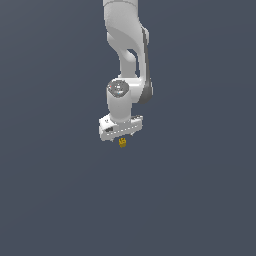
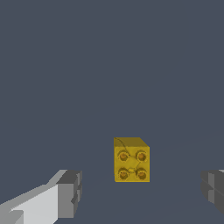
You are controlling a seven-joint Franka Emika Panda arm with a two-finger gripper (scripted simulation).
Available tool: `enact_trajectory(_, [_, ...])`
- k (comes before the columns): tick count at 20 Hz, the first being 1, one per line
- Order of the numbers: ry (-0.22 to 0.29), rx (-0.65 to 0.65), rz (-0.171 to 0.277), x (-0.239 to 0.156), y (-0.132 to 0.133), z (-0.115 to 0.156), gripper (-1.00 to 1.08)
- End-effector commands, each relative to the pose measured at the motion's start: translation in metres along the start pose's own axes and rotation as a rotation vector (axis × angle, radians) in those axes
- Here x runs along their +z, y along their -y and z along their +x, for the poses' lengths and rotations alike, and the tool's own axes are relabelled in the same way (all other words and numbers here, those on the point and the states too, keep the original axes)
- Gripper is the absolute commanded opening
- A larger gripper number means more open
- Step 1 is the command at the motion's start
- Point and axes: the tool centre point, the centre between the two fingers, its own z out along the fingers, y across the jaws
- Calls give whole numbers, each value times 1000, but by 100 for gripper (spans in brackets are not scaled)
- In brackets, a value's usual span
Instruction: Pick up the object and move it to a goal position.
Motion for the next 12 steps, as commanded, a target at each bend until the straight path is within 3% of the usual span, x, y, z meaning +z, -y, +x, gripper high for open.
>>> enact_trajectory(1, [0,0,0,0,0,0,100])
enact_trajectory(12, [-1,-4,0,37,1,-2,100])
